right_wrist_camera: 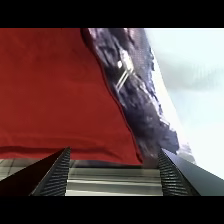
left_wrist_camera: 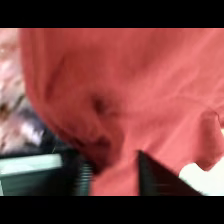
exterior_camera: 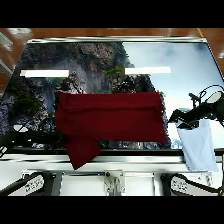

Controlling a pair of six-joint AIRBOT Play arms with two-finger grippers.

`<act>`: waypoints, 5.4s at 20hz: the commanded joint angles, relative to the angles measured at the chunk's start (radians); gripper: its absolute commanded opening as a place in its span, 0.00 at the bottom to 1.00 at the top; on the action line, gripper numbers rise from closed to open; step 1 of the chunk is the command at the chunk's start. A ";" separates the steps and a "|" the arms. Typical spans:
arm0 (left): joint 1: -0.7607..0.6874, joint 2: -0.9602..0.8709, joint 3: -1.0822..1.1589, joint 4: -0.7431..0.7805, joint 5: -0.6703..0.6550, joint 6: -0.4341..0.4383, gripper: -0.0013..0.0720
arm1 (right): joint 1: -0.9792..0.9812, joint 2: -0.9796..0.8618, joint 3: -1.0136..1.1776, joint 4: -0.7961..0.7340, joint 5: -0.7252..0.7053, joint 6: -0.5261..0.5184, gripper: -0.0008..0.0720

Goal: Fold the shirts.

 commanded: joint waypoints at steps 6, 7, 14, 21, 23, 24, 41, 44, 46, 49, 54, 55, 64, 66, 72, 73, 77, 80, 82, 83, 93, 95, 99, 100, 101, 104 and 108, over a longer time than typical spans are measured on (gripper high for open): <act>-0.032 -0.023 0.001 -0.032 -0.040 0.032 0.07 | -0.041 0.001 -0.059 -0.039 0.102 -0.021 0.93; -0.032 -0.023 0.001 -0.031 -0.049 0.038 0.07 | -0.072 0.001 -0.101 0.005 0.112 -0.046 0.93; -0.032 -0.023 0.001 -0.032 -0.055 0.041 0.07 | -0.086 0.000 -0.231 0.080 -0.039 -0.050 0.93; -0.032 -0.023 0.001 -0.032 -0.056 0.041 0.07 | 0.037 -0.067 -0.243 0.082 -0.125 0.005 0.93; -0.032 -0.023 0.001 -0.032 -0.056 0.041 0.07 | 0.068 -0.076 -0.243 0.082 -0.135 0.010 0.84; -0.032 -0.023 0.001 -0.032 -0.056 0.041 0.07 | 0.078 -0.078 -0.243 0.082 -0.137 0.014 0.80; -0.025 -0.026 0.459 -0.032 -0.122 0.075 0.06 | 0.182 0.045 -0.021 0.134 -0.333 -0.067 0.09; 0.012 -0.060 0.525 -0.032 -0.105 0.047 0.06 | 0.229 -0.047 0.058 -0.013 -0.372 0.019 0.09; 0.048 -0.105 0.572 -0.055 -0.107 0.043 0.06 | 0.228 -0.097 0.106 -0.017 -0.394 0.043 0.09; 0.059 -0.203 0.631 -0.136 -0.119 0.045 0.06 | 0.251 -0.158 0.189 0.005 -0.432 0.043 0.09; 0.037 -0.367 0.786 -0.183 -0.138 0.044 0.06 | 0.287 -0.243 0.293 0.008 -0.493 0.056 0.09; 0.037 -0.399 0.831 -0.185 -0.157 0.044 0.06 | 0.286 -0.257 0.299 0.006 -0.502 0.064 0.09; 0.037 -0.587 1.009 -0.185 -0.194 0.009 0.06 | 0.287 -0.339 0.300 0.090 -0.595 0.071 0.09; 0.034 -0.610 1.009 -0.184 -0.195 0.009 0.07 | 0.287 -0.356 0.300 0.108 -0.603 0.071 0.09; 0.011 -0.662 1.010 -0.186 -0.197 -0.018 0.43 | 0.286 -0.364 0.300 0.104 -0.617 0.069 0.46; 0.012 -0.661 1.015 -0.189 -0.202 -0.017 0.59 | 0.285 -0.358 0.300 0.102 -0.616 0.061 0.75; 0.046 -0.658 1.130 -0.188 -0.310 -0.020 0.65 | 0.236 -0.287 0.300 -0.003 -0.567 0.055 0.81; 0.064 -0.639 1.231 -0.188 -0.369 -0.060 0.65 | 0.152 -0.294 0.300 0.057 -0.462 0.090 0.83; 0.057 -0.616 1.266 -0.190 -0.384 -0.063 0.65 | 0.121 -0.328 0.300 0.146 -0.416 0.087 0.89; 0.052 -0.602 1.271 -0.190 -0.386 -0.062 0.65 | 0.117 -0.348 0.300 0.177 -0.404 0.076 0.89; -0.013 -0.532 1.271 -0.197 -0.423 -0.062 0.65 | 0.149 -0.457 0.300 0.445 -0.415 -0.039 0.60; -0.031 -0.532 1.271 -0.197 -0.423 -0.062 0.65 | 0.149 -0.457 0.300 0.459 -0.435 -0.041 0.22; -0.076 -0.532 1.271 -0.196 -0.421 -0.060 0.62 | 0.148 -0.410 0.300 0.460 -0.402 -0.105 0.10; -0.093 -0.533 1.270 -0.196 -0.418 -0.057 0.58 | 0.148 -0.385 0.300 0.460 -0.384 -0.122 0.10; -0.117 -0.536 1.270 -0.196 -0.409 -0.048 0.40 | 0.148 -0.354 0.300 0.459 -0.364 -0.134 0.10; -0.219 -0.545 1.257 -0.195 -0.338 -0.031 0.08 | 0.148 -0.232 0.300 0.451 -0.303 -0.138 0.09; -0.428 -0.575 1.159 -0.196 -0.157 -0.034 0.07 | 0.148 -0.056 0.300 0.443 -0.209 -0.118 0.09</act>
